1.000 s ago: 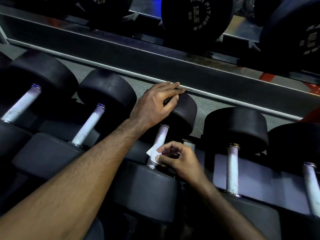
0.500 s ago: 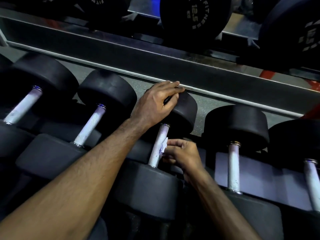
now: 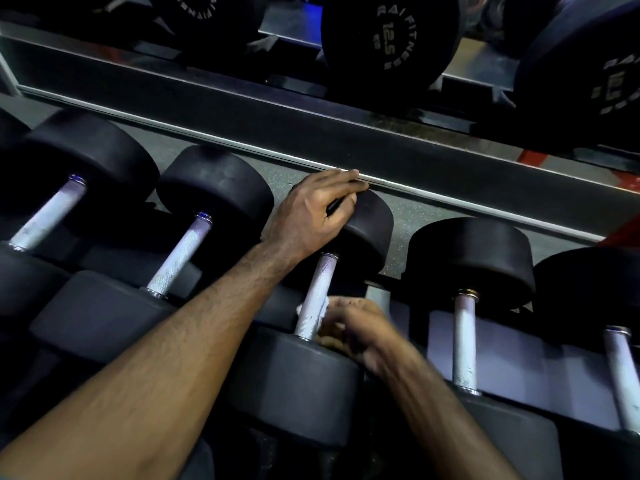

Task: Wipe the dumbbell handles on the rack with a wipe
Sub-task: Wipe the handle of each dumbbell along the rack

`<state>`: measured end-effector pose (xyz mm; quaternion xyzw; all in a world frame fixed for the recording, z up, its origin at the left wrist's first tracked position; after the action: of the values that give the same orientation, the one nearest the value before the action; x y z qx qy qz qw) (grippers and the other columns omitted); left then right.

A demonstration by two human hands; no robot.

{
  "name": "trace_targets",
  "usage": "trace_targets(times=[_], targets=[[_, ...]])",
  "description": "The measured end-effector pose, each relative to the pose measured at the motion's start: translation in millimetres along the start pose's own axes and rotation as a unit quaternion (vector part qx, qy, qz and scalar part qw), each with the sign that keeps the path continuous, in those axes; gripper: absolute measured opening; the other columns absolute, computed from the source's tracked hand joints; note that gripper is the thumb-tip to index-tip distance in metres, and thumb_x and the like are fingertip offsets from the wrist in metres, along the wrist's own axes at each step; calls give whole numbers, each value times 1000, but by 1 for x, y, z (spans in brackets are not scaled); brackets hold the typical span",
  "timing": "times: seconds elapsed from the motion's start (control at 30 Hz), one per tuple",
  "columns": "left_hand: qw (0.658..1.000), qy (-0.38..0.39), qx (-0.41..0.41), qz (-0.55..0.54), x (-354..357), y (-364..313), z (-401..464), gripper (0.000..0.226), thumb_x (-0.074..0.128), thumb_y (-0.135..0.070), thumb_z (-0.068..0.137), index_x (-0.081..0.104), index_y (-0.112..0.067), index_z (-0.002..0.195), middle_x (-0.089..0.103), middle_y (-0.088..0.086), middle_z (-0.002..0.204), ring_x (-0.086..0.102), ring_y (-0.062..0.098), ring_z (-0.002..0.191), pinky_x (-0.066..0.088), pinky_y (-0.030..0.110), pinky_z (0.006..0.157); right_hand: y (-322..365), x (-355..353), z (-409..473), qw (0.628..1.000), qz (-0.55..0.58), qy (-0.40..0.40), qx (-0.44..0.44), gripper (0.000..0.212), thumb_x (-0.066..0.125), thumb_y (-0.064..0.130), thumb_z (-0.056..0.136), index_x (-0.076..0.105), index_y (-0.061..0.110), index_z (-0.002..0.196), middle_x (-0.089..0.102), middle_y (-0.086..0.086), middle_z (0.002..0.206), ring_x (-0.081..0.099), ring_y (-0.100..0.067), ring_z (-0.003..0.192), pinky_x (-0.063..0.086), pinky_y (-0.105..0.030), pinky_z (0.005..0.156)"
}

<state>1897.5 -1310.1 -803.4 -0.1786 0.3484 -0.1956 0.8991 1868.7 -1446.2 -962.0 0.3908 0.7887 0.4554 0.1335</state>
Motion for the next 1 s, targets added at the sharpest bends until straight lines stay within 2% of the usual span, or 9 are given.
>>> trace_targets(times=[0.1, 0.17, 0.3, 0.43, 0.5, 0.6, 0.73, 0.87, 1.0], targets=[[1000, 5, -2, -3, -1, 0, 0, 33, 59, -28, 105, 77, -22, 132, 68, -3, 144, 56, 18, 139, 39, 29, 121, 28, -6, 29, 987, 151, -43, -42, 33, 44, -12, 91, 73, 3, 87, 74, -19, 91, 68, -26, 78, 59, -38, 72], [1000, 19, -3, -2, 0, 1, 2, 35, 57, -31, 105, 76, -24, 134, 67, -4, 146, 55, 18, 141, 38, 28, 122, 29, -3, 34, 987, 154, -37, -29, 34, 41, -9, 93, 73, 4, 90, 76, -14, 87, 73, -26, 79, 62, -35, 68], [1000, 10, -6, -1, 1, 3, 0, 35, 56, -32, 106, 76, -24, 134, 67, -5, 146, 55, 18, 142, 40, 35, 122, 0, 8, 18, 989, 123, 68, 38, 38, 36, -5, 97, 72, 3, 99, 75, -15, 96, 77, -24, 82, 64, -32, 63], [1000, 15, -2, -7, 2, 2, -1, 34, 56, -31, 107, 75, -23, 134, 66, -5, 147, 54, 17, 142, 41, 38, 121, 26, -6, 26, 975, 217, -19, -32, 23, 48, -3, 98, 70, 0, 100, 74, -18, 93, 71, -25, 80, 63, -35, 68], [1000, 25, 1, -5, 3, 3, 1, 35, 56, -31, 107, 74, -25, 136, 65, -6, 148, 53, 17, 143, 40, 37, 122, 30, -16, 18, 980, 129, -99, -118, 7, 64, 2, 97, 69, 0, 102, 72, -12, 84, 67, -15, 66, 60, -30, 64], [1000, 16, -1, 0, 1, 5, 0, 35, 56, -32, 107, 74, -26, 136, 65, -7, 148, 53, 15, 143, 41, 36, 121, 33, -24, -7, 949, -62, -195, -240, 17, 82, 12, 87, 72, 9, 100, 78, 0, 81, 70, -9, 67, 59, -33, 69], [1000, 20, -4, 0, 2, 4, 0, 34, 57, -31, 107, 75, -27, 135, 66, -9, 147, 53, 13, 143, 41, 34, 121, 60, -13, -33, 820, -353, -229, -390, 19, 74, 28, 91, 76, 18, 107, 75, 8, 100, 71, -10, 90, 57, -34, 81], [1000, 30, -5, 2, 2, 7, 1, 35, 56, -34, 107, 73, -29, 137, 64, -11, 149, 51, 13, 145, 40, 35, 122, 54, -1, -44, 682, -558, -144, -451, 41, 59, 25, 99, 63, 9, 137, 57, -12, 143, 59, -32, 123, 55, -41, 97], [1000, 31, 4, 2, 2, 6, 1, 34, 57, -32, 106, 74, -25, 135, 65, -6, 148, 52, 15, 144, 40, 33, 122, 46, 15, -45, 477, -702, -57, -525, 48, 58, 23, 103, 52, 13, 149, 48, -12, 157, 43, -30, 148, 39, -45, 119]])
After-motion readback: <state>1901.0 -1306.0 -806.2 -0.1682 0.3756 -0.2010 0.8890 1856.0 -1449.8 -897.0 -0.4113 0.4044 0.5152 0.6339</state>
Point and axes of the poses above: each hand's wrist, its own z-axis towards the middle knuckle, its own x-axis out of the palm, y = z × x, the point moved 8 cm from there along z, towards the middle knuckle
